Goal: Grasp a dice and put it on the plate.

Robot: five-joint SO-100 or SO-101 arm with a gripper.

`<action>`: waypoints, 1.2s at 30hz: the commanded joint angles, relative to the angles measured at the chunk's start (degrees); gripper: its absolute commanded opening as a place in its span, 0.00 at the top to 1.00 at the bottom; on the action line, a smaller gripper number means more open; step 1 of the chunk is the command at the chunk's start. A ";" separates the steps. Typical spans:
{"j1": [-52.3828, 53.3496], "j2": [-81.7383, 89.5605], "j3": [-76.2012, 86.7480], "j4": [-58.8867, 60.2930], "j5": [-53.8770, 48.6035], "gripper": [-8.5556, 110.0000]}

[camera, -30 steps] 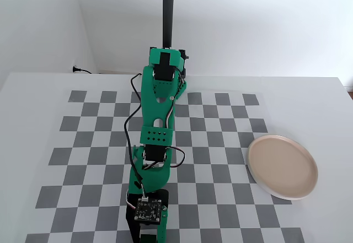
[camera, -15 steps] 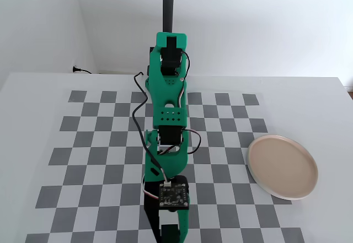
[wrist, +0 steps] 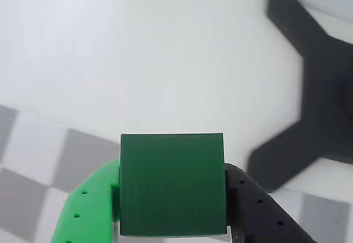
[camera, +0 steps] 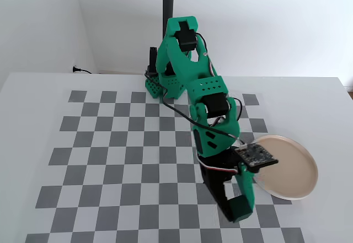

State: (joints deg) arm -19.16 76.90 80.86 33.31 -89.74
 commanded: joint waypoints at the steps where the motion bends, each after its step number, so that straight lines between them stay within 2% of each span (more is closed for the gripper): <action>1: -4.83 9.14 -1.32 0.53 0.35 0.96; 5: -8.61 8.96 -1.23 0.44 0.44 0.96; 15: -11.34 2.99 -2.90 -9.32 1.76 0.96; 32: -11.51 -23.20 -37.18 2.90 6.68 0.96; 36: -12.22 -25.31 -39.73 3.87 6.50 0.96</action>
State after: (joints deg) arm -30.15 49.48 49.04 37.00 -83.23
